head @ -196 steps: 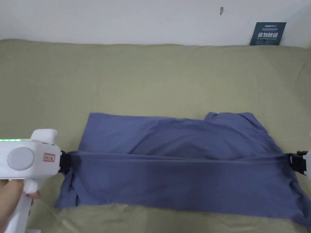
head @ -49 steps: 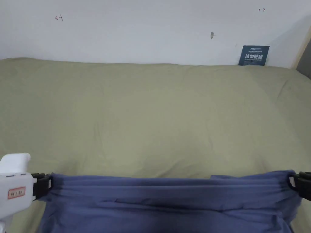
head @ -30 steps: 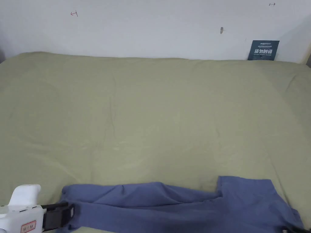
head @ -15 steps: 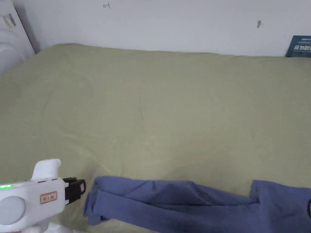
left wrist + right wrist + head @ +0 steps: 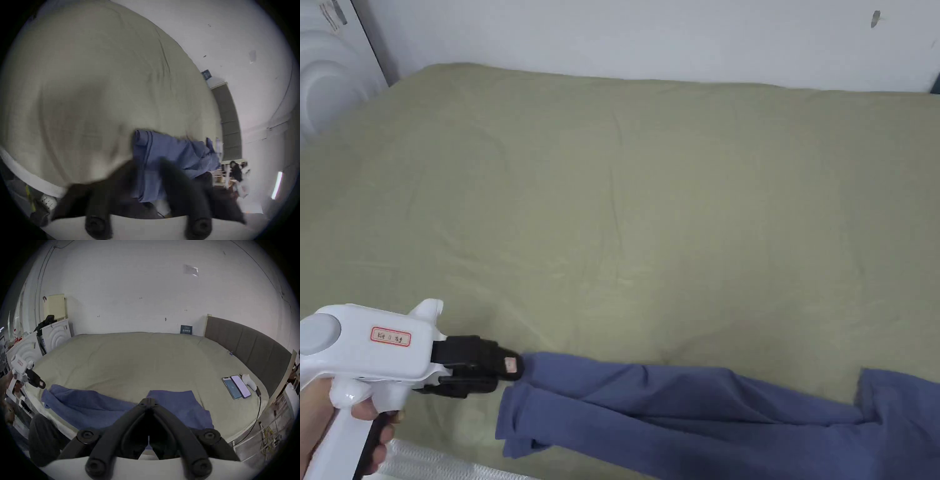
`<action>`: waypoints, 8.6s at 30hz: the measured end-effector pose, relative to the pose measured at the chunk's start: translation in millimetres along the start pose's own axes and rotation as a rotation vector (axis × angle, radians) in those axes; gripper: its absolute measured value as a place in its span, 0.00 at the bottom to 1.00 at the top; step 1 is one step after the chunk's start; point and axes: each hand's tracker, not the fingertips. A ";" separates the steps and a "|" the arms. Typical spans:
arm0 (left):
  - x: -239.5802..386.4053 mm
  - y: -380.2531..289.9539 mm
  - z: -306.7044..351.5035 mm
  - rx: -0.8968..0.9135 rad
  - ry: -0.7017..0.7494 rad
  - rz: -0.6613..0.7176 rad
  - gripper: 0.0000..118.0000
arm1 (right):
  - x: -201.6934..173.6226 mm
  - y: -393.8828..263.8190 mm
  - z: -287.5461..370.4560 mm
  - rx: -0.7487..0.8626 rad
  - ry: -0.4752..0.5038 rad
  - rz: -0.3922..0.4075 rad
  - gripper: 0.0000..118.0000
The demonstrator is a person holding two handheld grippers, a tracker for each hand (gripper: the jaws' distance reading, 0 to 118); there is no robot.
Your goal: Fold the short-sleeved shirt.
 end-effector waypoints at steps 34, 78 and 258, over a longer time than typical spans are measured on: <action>36.4 -16.2 46.7 0.184 0.105 0.162 0.04 | 11.2 12.2 11.4 0.020 0.047 -0.017 0.00; 207.3 -65.0 -204.7 -0.087 0.107 -0.188 0.00 | 40.9 3.0 15.7 -0.002 0.046 -0.111 0.00; -49.0 145.8 128.2 0.026 0.332 -0.056 0.22 | -17.2 -19.7 -182.3 -0.576 1.011 -0.645 0.00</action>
